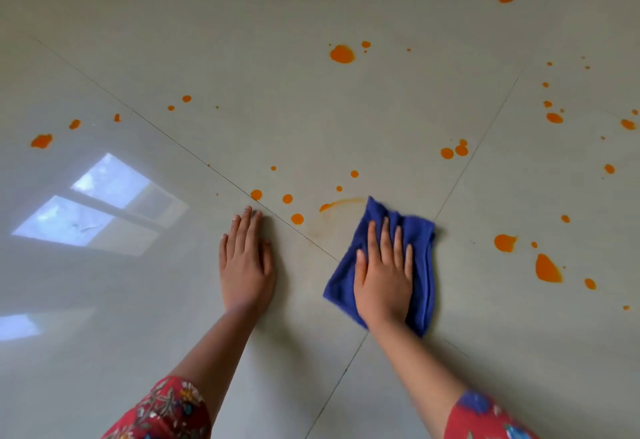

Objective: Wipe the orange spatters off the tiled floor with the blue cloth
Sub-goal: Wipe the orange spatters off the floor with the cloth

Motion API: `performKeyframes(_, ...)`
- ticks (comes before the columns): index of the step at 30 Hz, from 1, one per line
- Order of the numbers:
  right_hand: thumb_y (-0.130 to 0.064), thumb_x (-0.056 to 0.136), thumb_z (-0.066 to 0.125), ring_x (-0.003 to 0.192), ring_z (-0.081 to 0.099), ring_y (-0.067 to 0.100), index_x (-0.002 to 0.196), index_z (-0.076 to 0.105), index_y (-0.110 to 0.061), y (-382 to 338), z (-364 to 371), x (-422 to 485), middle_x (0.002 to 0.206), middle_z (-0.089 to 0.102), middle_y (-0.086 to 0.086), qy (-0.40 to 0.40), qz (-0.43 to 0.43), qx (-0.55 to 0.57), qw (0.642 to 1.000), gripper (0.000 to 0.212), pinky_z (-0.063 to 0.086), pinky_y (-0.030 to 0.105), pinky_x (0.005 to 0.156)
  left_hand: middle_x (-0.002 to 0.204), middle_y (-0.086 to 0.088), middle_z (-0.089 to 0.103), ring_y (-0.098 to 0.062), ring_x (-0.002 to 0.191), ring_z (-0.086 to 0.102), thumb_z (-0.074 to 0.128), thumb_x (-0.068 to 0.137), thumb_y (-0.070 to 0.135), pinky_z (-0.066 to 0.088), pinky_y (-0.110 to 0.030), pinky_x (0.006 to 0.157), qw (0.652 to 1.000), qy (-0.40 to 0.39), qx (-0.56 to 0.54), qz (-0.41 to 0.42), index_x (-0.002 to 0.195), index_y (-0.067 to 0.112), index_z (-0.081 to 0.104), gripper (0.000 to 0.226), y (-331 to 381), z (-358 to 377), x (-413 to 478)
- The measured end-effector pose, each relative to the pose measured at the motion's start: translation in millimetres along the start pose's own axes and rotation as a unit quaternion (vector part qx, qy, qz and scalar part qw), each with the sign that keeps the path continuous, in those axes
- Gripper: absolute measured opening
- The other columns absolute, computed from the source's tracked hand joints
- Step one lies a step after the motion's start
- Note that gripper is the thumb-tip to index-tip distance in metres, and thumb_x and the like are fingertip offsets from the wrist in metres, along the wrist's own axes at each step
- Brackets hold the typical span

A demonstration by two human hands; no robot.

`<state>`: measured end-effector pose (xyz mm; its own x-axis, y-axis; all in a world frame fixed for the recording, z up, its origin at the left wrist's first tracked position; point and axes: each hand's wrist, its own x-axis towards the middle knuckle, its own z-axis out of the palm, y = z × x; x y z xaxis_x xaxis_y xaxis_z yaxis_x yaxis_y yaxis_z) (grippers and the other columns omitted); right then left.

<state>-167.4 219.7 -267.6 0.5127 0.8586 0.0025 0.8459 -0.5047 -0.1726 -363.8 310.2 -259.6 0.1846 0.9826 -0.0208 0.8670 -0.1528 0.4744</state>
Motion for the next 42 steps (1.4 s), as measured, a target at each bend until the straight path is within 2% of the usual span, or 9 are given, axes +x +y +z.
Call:
performKeyframes(7, -0.041, 0.098, 0.032, 0.146, 0.026, 0.021, 0.151, 0.030, -0.024, -31.8, 12.9, 23.0, 0.160, 0.024, -0.001, -0.059, -0.360, -0.025, 0.931, 0.056, 0.018, 0.042, 0.117, 0.156, 0.006, 0.029, -0.014, 0.146, 0.019, 0.034, 0.092, 0.023, 0.011, -0.034, 0.120, 0.999, 0.033, -0.032, -0.006, 0.145, 0.021, 0.037, 0.053, -11.2, -10.6, 26.4)
performKeyframes(12, -0.041, 0.099, 0.025, 0.146, 0.028, 0.021, 0.151, 0.031, -0.021, -33.8, 11.9, 61.5, 0.158, 0.028, 0.000, -0.018, -0.139, -0.015, 0.990, 0.056, 0.019, 0.044, 0.117, 0.157, 0.003, 0.028, -0.015, 0.147, 0.017, 0.040, 0.096, 0.016, 0.008, -0.035, 0.121, 0.992, 0.083, -0.015, -0.093, 0.145, 0.019, 0.036, 0.050, -41.0, -18.4, 45.7)
performKeyframes(16, -0.040, 0.097, 0.030, 0.145, 0.030, 0.025, 0.151, 0.033, -0.020, -46.2, 12.8, 20.6, 0.159, 0.023, 0.002, -0.031, -0.334, -0.025, 0.942, 0.057, 0.019, 0.045, 0.115, 0.154, 0.003, 0.035, -0.014, 0.144, 0.024, 0.035, 0.095, 0.025, 0.007, -0.026, 0.119, 0.985, 0.114, -0.066, -0.113, 0.142, 0.017, 0.041, 0.048, -37.0, -16.6, 47.3)
performKeyframes(20, -0.040, 0.096, 0.033, 0.144, 0.031, 0.021, 0.149, 0.036, -0.025, -85.7, 21.8, 67.7, 0.158, 0.031, -0.001, -0.065, -0.503, -0.026, 0.862, 0.055, 0.023, 0.043, 0.114, 0.149, -0.005, 0.041, -0.022, 0.140, 0.033, 0.035, 0.093, 0.022, 0.023, -0.041, 0.117, 0.972, 0.155, -0.097, -0.148, 0.140, 0.009, 0.045, 0.049, -39.9, -18.3, 47.8)
performKeyframes(25, -0.041, 0.096, 0.024, 0.142, 0.035, 0.022, 0.147, 0.040, -0.025, -115.4, 23.3, 133.8, 0.155, 0.037, -0.002, -0.058, -0.270, -0.006, 0.961, 0.056, 0.021, 0.044, 0.116, 0.151, -0.001, 0.039, -0.018, 0.142, 0.029, 0.033, 0.095, 0.023, 0.020, -0.041, 0.118, 0.973, 0.144, -0.092, -0.156, 0.142, 0.013, 0.042, 0.049, -39.3, -18.6, 46.3)
performKeyframes(30, -0.039, 0.097, 0.034, 0.145, 0.026, 0.016, 0.149, 0.034, -0.029, -56.0, 11.3, 110.2, 0.158, 0.027, -0.006, -0.094, -0.505, -0.046, 0.857, 0.053, 0.017, 0.039, 0.116, 0.150, -0.002, 0.040, -0.018, 0.142, 0.029, 0.033, 0.095, 0.023, 0.017, -0.038, 0.119, 0.972, 0.146, -0.091, -0.158, 0.141, 0.012, 0.044, 0.049, -39.7, -17.7, 45.8)
performKeyframes(35, -0.041, 0.096, 0.024, 0.141, 0.037, 0.024, 0.147, 0.040, -0.023, -112.2, 23.3, 144.1, 0.154, 0.037, -0.001, -0.024, -0.251, -0.025, 0.967, 0.057, 0.027, 0.048, 0.114, 0.149, -0.001, 0.042, -0.019, 0.140, 0.033, 0.035, 0.095, 0.024, 0.020, -0.036, 0.118, 0.974, 0.144, -0.083, -0.155, 0.140, 0.014, 0.045, 0.047, -38.2, -19.0, 47.1)
performKeyframes(40, -0.039, 0.096, 0.036, 0.146, 0.027, 0.019, 0.150, 0.033, -0.028, -98.6, 22.2, 87.7, 0.159, 0.027, -0.005, -0.083, -0.533, -0.015, 0.842, 0.055, 0.019, 0.041, 0.116, 0.145, 0.002, 0.047, -0.018, 0.132, 0.043, 0.040, 0.093, 0.026, 0.030, -0.034, 0.110, 0.974, 0.156, -0.055, -0.156, 0.137, 0.017, 0.050, 0.046, -54.8, -33.9, 65.0)
performKeyframes(42, -0.039, 0.097, 0.034, 0.145, 0.028, 0.017, 0.150, 0.032, -0.029, -79.3, 20.8, 108.3, 0.158, 0.027, -0.006, -0.064, -0.500, -0.016, 0.864, 0.054, 0.018, 0.040, 0.115, 0.149, 0.004, 0.042, -0.017, 0.136, 0.037, 0.038, 0.095, 0.025, 0.024, -0.034, 0.113, 0.979, 0.141, -0.016, -0.145, 0.138, 0.019, 0.046, 0.045, -69.1, -41.0, 71.5)
